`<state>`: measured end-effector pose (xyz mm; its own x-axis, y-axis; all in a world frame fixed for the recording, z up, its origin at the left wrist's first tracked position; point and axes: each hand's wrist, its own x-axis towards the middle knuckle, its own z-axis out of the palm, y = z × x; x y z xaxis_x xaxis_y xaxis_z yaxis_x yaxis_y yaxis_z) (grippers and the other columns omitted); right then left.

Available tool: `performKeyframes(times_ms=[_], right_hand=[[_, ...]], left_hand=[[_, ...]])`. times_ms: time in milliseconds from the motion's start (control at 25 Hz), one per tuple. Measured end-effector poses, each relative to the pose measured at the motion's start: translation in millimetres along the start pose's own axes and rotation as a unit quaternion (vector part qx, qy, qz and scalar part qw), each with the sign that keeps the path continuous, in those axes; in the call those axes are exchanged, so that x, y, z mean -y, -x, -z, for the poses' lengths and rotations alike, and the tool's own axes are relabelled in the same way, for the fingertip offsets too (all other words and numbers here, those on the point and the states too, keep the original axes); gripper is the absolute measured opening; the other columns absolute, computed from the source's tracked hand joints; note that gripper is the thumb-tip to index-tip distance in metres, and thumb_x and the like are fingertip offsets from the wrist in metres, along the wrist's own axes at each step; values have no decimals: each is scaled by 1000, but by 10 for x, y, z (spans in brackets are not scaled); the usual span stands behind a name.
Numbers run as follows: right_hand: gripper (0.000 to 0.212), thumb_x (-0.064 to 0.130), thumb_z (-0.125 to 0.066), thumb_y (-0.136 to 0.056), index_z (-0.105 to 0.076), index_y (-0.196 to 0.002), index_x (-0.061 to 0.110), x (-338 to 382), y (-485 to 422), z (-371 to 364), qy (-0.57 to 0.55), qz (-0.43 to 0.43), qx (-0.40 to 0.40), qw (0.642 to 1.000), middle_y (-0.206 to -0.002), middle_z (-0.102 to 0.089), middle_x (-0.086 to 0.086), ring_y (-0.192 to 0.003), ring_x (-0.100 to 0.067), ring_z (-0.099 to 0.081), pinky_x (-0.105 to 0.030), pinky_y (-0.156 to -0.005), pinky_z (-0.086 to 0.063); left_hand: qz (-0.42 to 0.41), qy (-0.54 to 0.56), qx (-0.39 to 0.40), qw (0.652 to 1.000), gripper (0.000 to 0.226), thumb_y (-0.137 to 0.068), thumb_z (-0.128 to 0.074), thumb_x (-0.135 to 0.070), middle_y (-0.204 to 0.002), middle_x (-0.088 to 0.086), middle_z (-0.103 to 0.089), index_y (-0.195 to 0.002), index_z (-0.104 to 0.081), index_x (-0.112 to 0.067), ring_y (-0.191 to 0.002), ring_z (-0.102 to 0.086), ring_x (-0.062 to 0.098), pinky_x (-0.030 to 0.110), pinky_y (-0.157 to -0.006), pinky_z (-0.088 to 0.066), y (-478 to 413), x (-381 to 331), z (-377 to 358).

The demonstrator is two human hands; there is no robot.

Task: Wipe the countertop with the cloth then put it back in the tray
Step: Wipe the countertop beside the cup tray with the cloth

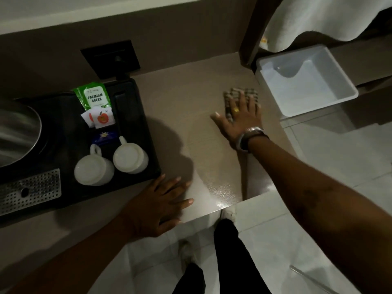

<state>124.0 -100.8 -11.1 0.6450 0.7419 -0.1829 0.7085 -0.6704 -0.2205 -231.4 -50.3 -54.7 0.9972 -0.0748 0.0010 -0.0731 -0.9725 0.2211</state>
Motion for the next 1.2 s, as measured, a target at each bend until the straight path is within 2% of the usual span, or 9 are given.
performKeyframes(times_ms=[160,320,480,680,760,880,1000,1080,1200], right_hand=[[93,84,-19,-85,-12,-161,31,694,-58,-242,49,112,32,992,-170,-1,-8,-155,-37,1,-56,-122,-2],[84,75,-20,-90,-26,-159,27,486,944,-433,71,271,63,958,-169,-13,-7,-155,-35,-9,-56,-121,-10],[82,79,-22,-91,-30,-157,31,-296,1138,-291,45,122,15,991,-168,-17,0,-154,-30,-14,-54,-122,-13],[95,87,-9,-86,-16,-161,29,-49,-336,50,-8,-41,-24,999,-170,-3,-5,-155,-32,1,-53,-123,0],[95,85,-12,-86,-14,-161,27,408,-716,3,14,-16,2,1000,-170,-1,-7,-155,-34,2,-54,-123,2],[83,76,-22,-91,-12,-161,31,1062,-425,-234,67,179,34,981,-170,-6,-6,-155,-34,-3,-55,-122,-5],[77,71,-29,-93,-26,-158,31,815,436,-401,68,304,52,949,-167,-20,-5,-154,-32,-15,-55,-121,-16],[79,74,-28,-91,-34,-156,29,314,695,-372,66,250,30,965,-166,-25,-4,-153,-32,-20,-56,-120,-20],[85,78,-23,-91,-26,-159,28,-143,197,-119,52,79,5,996,-168,-16,-6,-155,-32,-10,-52,-123,-8]], left_hand=[[-2,4,8,1000,63,-101,-44,-60,-171,6,-15,-158,-33,-35,-157,-11,30,57,-123,-9,18,49,-42],[7,8,15,1000,61,-101,-44,-60,-170,6,-17,-157,-37,-36,-157,-10,29,57,-123,-8,15,9,-10],[6,14,5,1000,59,-100,-46,-59,-168,7,-23,-154,-41,-34,-156,-14,29,57,-122,-13,2,4,39],[16,12,1,1000,60,-98,-48,-58,-167,8,-27,-152,-43,-33,-154,-19,30,56,-122,-12,-13,-30,56],[16,12,8,1000,59,-99,-46,-58,-168,8,-23,-152,-43,-34,-155,-15,29,54,-123,-7,-14,-21,63],[15,13,17,1000,60,-99,-47,-58,-169,7,-18,-153,-42,-33,-156,-10,27,53,-123,-5,-2,-22,82],[14,10,13,1000,61,-96,-53,-56,-168,8,-23,-152,-44,-33,-154,-17,30,53,-123,-6,-20,-58,113],[14,21,7,1000,61,-94,-57,-55,-166,9,-28,-150,-46,-32,-151,-26,33,54,-122,-7,-21,-36,138],[26,21,5,999,61,-93,-59,-54,-165,9,-31,-149,-48,-33,-150,-30,34,55,-121,-11,-36,-39,122]])
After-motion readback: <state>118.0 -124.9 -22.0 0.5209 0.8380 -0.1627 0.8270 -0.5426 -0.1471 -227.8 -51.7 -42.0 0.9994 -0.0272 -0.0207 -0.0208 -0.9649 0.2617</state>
